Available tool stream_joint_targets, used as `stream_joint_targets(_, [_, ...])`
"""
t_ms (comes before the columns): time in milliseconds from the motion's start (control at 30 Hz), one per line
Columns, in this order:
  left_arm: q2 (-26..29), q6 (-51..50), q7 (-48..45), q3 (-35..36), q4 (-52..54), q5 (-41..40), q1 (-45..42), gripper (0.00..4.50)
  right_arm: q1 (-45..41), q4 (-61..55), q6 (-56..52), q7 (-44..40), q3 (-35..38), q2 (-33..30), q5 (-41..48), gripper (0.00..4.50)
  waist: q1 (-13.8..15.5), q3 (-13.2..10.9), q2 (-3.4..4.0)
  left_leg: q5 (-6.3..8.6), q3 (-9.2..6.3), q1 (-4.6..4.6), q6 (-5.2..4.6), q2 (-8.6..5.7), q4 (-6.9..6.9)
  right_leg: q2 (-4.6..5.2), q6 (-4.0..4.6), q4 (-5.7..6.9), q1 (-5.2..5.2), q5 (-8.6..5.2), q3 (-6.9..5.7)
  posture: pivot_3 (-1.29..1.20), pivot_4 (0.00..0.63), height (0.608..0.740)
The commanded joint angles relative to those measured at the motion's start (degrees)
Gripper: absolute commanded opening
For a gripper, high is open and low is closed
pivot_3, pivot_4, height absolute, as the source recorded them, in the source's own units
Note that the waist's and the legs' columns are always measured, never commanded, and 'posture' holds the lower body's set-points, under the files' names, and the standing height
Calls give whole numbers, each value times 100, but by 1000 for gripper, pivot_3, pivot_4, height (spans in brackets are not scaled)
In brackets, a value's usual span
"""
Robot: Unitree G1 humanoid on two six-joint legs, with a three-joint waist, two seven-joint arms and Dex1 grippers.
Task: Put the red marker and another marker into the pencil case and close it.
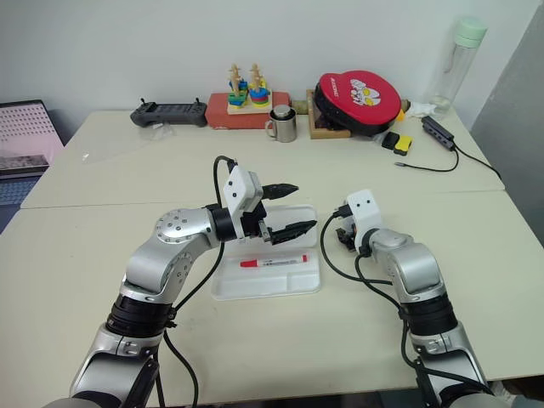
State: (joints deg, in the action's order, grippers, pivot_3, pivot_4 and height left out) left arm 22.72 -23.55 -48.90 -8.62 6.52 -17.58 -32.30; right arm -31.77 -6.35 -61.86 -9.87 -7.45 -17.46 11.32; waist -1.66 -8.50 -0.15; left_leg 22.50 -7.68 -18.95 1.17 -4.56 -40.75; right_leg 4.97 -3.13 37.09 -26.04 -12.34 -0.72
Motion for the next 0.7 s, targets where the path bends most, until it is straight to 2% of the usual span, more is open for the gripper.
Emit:
stream_joint_targets(33, [48, 88, 21, 74, 155, 0, -120, 4500, -29, 63, 25, 73, 227, -51, -140, 1827, 1, 0, 0, 0, 0, 0, 0, 0, 0, 0, 0, 0, 0, 0, 0, 0, 150, 740])
stream_joint_targets(133, [76, 108, 18, 104, 119, 4, -144, 4500, -33, 39, 39, 47, 285, -66, -123, 1106, 1, 0, 0, 0, 0, 0, 0, 0, 0, 0, 0, 0, 0, 0, 0, 0, 150, 740])
stream_joint_targets(233, [102, 104, 42, 152, 107, -7, -164, 4500, -102, 26, 141, 28, 481, -45, -104, 1065, -1, 0, 0, 0, 1, 0, 0, 1, 0, 0, 0, 0, -1, 0, 1, 0, 150, 740])
stream_joint_targets(333, [209, -101, 130, 490, 147, -221, -197, 4500, -472, 7, 846, -208, 787, -173, -45, 1065, -10, -1, 1, 0, 2, -2, 0, 0, 0, 0, 0, 0, -3, 0, 1, 0, 150, 740])
stream_joint_targets(433, [586, -339, 58, 875, 325, -400, -50, 4500, -953, -170, 1713, -1021, 886, -320, 303, 1065, -37, -3, 3, 0, 10, -2, 0, 2, 2, -3, 0, 2, -10, 0, 0, 0, 150, 740])
stream_joint_targets(533, [1228, -403, -273, 1167, 670, -512, 402, 4500, -1214, -616, 1692, -2301, 778, -448, 1158, 1065, -148, -2, 5, 0, 8, 6, 0, 13, 14, -10, 1, 1, -11, 0, 0, 0, 150, 740])
stream_joint_targets(600, [1570, -545, -455, 1469, 893, -742, 722, 4500, -1291, -779, 1815, -3009, 468, -665, 1355, 1065, -170, 0, 7, 0, 0, 12, 1, 17, 29, -12, 2, -3, -11, -1, 4, 0, 150, 740])
stream_joint_targets(700, [2454, -768, -974, 1998, 1338, -875, 1913, 4500, -1522, -889, 1977, -4104, -423, -994, 1351, 1065, -191, -1, 7, 0, 0, 9, 0, 13, 37, -9, 2, -15, -10, -1, 2, 0, 150, 740])
